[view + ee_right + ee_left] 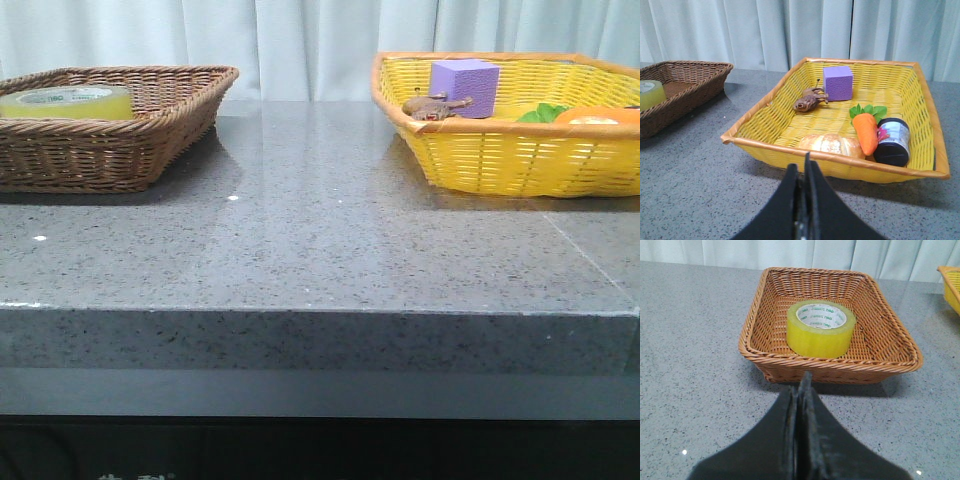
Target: Transfer tape with both arms
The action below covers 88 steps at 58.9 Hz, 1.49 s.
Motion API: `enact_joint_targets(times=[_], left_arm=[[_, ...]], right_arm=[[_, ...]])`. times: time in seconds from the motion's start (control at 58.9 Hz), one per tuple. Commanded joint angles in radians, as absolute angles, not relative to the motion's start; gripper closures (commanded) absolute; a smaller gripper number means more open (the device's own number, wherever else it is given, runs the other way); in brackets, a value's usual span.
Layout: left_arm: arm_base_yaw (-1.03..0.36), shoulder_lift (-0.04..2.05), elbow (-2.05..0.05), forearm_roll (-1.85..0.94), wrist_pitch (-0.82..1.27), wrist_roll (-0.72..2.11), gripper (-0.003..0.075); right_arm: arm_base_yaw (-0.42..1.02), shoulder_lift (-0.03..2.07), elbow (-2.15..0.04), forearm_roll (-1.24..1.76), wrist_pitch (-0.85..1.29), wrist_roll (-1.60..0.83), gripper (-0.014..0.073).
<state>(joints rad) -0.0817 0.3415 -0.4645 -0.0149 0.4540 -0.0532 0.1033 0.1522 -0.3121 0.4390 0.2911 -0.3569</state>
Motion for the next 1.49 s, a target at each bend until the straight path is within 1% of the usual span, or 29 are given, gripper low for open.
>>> enact_joint_targets(times=[0.0, 0.255, 0.391, 0.56, 0.815, 0.985, 1.155, 1.342, 1.477], left_arm=[[-0.087, 0.347, -0.491, -0.025, 0.383, -0.055, 0.074], [-0.086, 0.336, -0.48, -0.023, 0.371, -0.055, 0.074], [-0.086, 0.247, -0.427, -0.03, 0.369, -0.055, 0.074], [-0.086, 0.116, -0.312, -0.03, 0.36, -0.055, 0.074], [-0.086, -0.027, -0.161, -0.03, 0.36, -0.055, 0.074], [-0.086, -0.026, -0.103, -0.03, 0.342, -0.055, 0.074], [-0.086, -0.026, -0.028, -0.03, 0.248, -0.055, 0.074], [-0.086, -0.026, 0.049, -0.051, 0.1, -0.055, 0.074], [-0.086, -0.026, 0.047, -0.051, 0.091, -0.055, 0.074]], right_arm=[[0.099, 0.162, -0.341, 0.447, 0.218, -0.363, 0.0673], [0.099, 0.162, -0.341, 0.447, 0.218, -0.363, 0.0673], [0.099, 0.162, -0.341, 0.447, 0.218, -0.363, 0.0673], [0.099, 0.162, -0.341, 0.447, 0.218, -0.363, 0.0673], [0.099, 0.162, -0.341, 0.447, 0.218, -0.363, 0.0673], [0.099, 0.162, -0.341, 0.447, 0.218, -0.363, 0.0673], [0.099, 0.162, -0.341, 0.447, 0.218, -0.363, 0.0673], [0.099, 0.162, -0.341, 0.447, 0.218, -0.363, 0.0673], [0.099, 0.162, -0.341, 0.447, 0.218, -0.363, 0.0673]])
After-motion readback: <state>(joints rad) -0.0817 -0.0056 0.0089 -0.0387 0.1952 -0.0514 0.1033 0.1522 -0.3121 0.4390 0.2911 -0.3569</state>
